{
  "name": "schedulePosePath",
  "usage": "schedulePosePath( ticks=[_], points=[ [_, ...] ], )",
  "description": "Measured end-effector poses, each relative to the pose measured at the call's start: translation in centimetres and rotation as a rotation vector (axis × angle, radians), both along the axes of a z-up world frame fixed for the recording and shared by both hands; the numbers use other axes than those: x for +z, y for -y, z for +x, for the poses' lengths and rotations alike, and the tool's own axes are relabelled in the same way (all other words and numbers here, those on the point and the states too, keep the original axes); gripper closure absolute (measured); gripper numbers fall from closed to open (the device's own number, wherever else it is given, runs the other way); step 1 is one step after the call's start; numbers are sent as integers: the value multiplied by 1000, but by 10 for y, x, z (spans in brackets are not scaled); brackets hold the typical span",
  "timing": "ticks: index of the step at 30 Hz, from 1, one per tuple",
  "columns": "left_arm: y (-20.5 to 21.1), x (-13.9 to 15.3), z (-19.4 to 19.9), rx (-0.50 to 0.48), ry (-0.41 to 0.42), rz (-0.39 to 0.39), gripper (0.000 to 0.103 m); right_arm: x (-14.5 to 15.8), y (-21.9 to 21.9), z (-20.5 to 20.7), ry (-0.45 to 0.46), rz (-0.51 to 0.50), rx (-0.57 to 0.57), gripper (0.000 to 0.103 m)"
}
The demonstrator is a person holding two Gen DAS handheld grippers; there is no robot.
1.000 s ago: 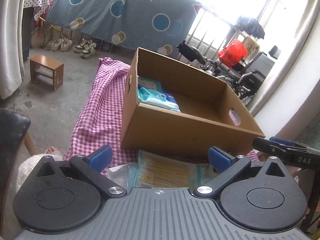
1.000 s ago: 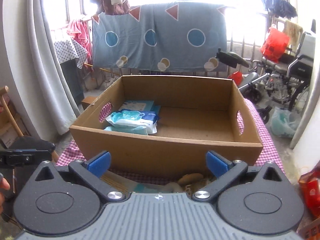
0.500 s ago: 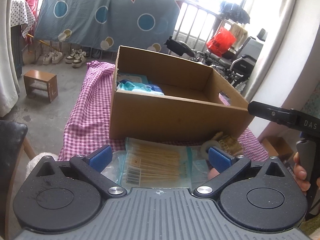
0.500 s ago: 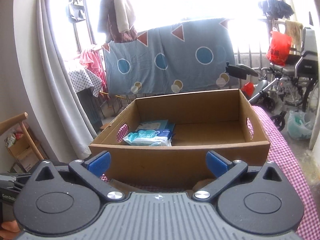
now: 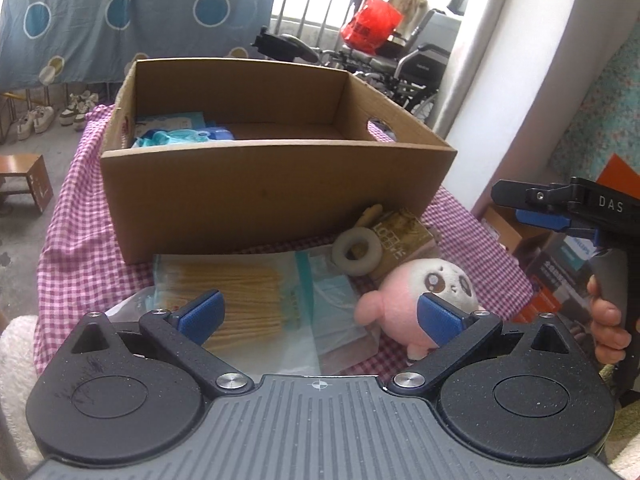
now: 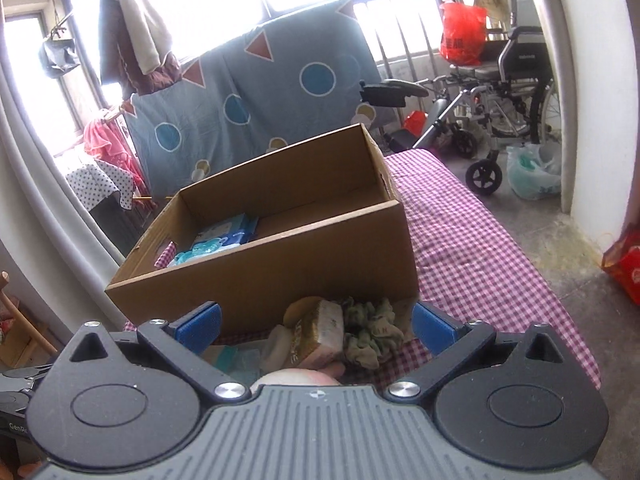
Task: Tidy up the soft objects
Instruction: 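Move both grippers down to the bag of wooden cotton swabs, then close the left gripper on the swab bag while the right gripper grasps its other end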
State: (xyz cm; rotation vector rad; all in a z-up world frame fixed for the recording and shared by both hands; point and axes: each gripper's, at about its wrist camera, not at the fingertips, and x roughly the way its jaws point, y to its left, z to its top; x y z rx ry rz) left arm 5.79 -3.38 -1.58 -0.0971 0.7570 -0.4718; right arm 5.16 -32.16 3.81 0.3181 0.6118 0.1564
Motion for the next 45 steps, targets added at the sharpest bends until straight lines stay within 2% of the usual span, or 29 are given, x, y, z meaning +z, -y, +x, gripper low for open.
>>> schedulePosePath(
  ticks=[3, 7, 10, 14, 17, 19, 22, 25, 29, 33, 37, 43, 45],
  points=[
    [11, -3, 4, -56, -23, 10, 0, -2, 6, -3, -25, 7, -17, 0],
    [17, -7, 6, -79, -38, 38, 0, 2, 0, -7, 4, 57, 24, 0],
    [7, -5, 6, -40, -27, 49, 0, 9, -14, -3, 41, 108, 90, 0],
    [-19, -3, 9, 73, -8, 59, 0, 15, -43, 11, 47, 154, 196, 3],
    [-39, -8, 16, 135, -40, 49, 6, 10, -68, 28, -18, 165, 245, 10],
    [-49, -13, 21, 152, -66, 29, 10, 3, -83, 37, -73, 153, 263, 25],
    [-59, -20, 30, 153, -102, -11, 26, -12, -100, 49, -185, 168, 280, 38],
    [-65, -28, 40, 134, -144, -32, 31, -23, -113, 58, -269, 150, 286, 40],
    [-68, -35, 50, 105, -178, -30, 35, -29, -124, 64, -317, 101, 269, 40],
    [-71, -41, 56, 85, -213, -36, 38, -38, -132, 73, -364, 69, 253, 48],
    [-78, -41, 52, 71, -231, -69, 40, -46, -139, 76, -387, 36, 259, 53],
    [-83, -40, 38, 42, -267, -122, 40, -54, -142, 80, -407, 8, 264, 53],
    [-82, -38, 34, 37, -259, -115, 38, -53, -143, 81, -403, -1, 263, 53]
  ],
)
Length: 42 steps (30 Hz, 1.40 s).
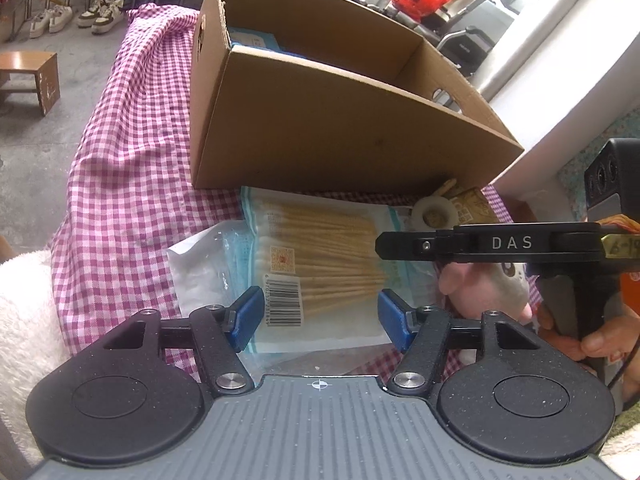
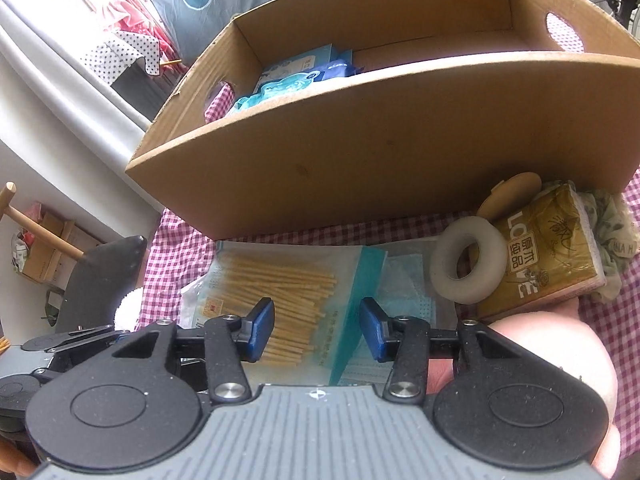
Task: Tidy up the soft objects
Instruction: 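Close the left gripper on the swab bag while the right gripper grasps its other end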
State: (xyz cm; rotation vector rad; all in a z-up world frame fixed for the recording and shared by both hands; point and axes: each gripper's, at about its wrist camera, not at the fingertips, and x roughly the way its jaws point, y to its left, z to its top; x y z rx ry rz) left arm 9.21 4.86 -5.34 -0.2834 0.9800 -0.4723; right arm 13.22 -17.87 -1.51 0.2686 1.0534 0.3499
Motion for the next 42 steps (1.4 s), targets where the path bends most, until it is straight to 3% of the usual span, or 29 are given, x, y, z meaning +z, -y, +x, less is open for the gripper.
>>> schedulePosePath(
  ticks=[5, 9, 20, 23, 28, 42],
  points=[
    [6, 4, 7, 5, 60, 62, 37, -3, -3, 3, -1, -23, -2, 51],
    [11, -6, 19, -8, 39, 85, 38, -6, -9, 7, 14, -42, 14, 47],
    [-1, -8, 3, 22, -20, 49, 37, -2, -19, 5, 69, -9, 95, 47],
    [2, -10, 5, 30, -26, 53, 38, -6, -18, 6, 67, -12, 91, 52],
    [10, -7, 5, 18, -13, 68, 38, 3, -13, 2, 109, -9, 81, 70],
    [17, 39, -14, 51, 129, 122, 38, 44, -3, -24, 261, 70, 93, 73]
  ],
)
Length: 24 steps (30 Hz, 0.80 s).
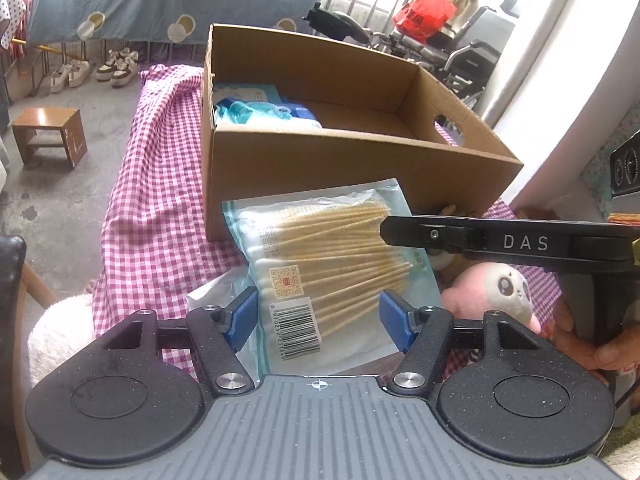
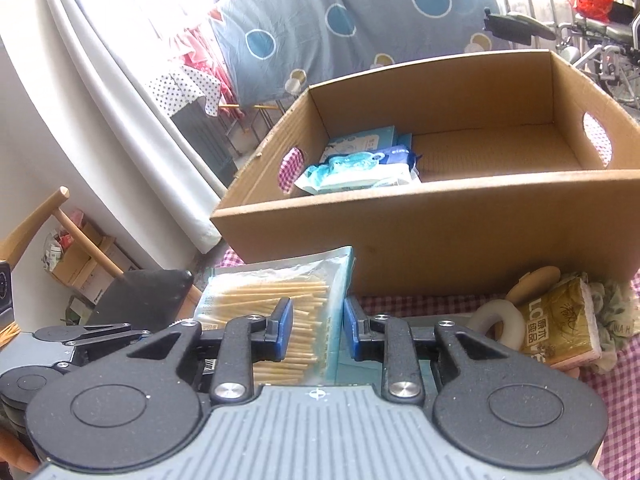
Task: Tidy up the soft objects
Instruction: 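Close the left gripper on the swab bag while the right gripper grasps its other end, then lift the cotton swab bag with both grippers over the cardboard box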
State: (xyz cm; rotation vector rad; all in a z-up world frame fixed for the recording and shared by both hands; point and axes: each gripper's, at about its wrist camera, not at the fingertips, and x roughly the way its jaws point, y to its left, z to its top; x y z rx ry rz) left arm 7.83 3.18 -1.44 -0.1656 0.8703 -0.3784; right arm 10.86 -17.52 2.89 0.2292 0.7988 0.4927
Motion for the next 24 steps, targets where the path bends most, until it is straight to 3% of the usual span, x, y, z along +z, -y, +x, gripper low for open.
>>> schedulePosePath(
  ticks=[12, 18, 24],
  points=[
    [20, 60, -11, -20, 162, 29, 38, 57, 28, -12, 185, 101, -13, 73],
    [36, 87, 32, -66, 166, -21, 38, 89, 54, 22, 231, 105, -15, 73],
    [56, 107, 93, -70, 135, -53, 38, 94, 86, 90, 148, 152, -24, 74]
  ],
)
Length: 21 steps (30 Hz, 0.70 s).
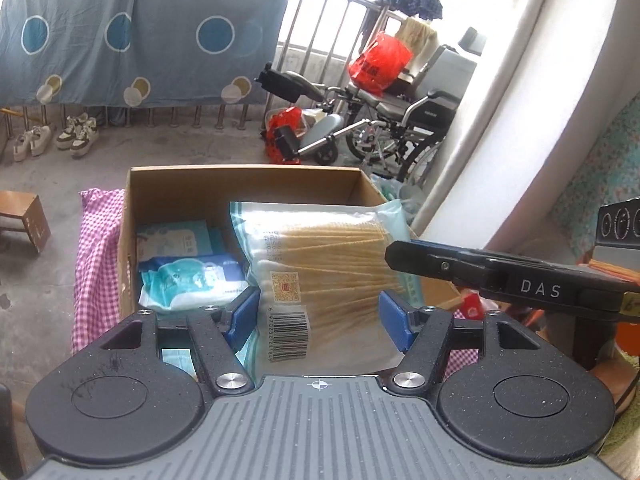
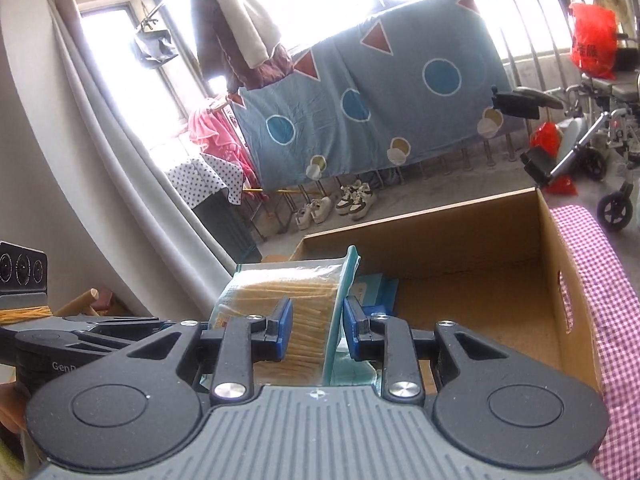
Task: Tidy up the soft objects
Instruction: 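Lift the cotton swab bag with both grippers over the cardboard box, then lower the swab bag into the box beside the bandage box and open both grippers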
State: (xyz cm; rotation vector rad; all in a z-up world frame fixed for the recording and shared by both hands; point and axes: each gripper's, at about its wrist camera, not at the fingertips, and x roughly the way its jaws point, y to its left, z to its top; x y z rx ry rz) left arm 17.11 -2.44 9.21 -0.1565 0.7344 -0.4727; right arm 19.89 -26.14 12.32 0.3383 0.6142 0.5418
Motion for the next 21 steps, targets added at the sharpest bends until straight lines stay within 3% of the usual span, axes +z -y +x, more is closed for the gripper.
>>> schedulePosePath(
  ticks=[5, 11, 21],
  points=[
    [21, -9, 62, -18, -110, 15, 38, -19, 15, 71, -125, -2, -4, 73],
    [36, -49, 148, 20, -286, 33, 38, -64, 6, 159, -288, -124, -10, 74],
    [41, -118, 239, 85, -467, 37, 38, -119, -19, 231, -374, -325, -36, 74]
  ],
)
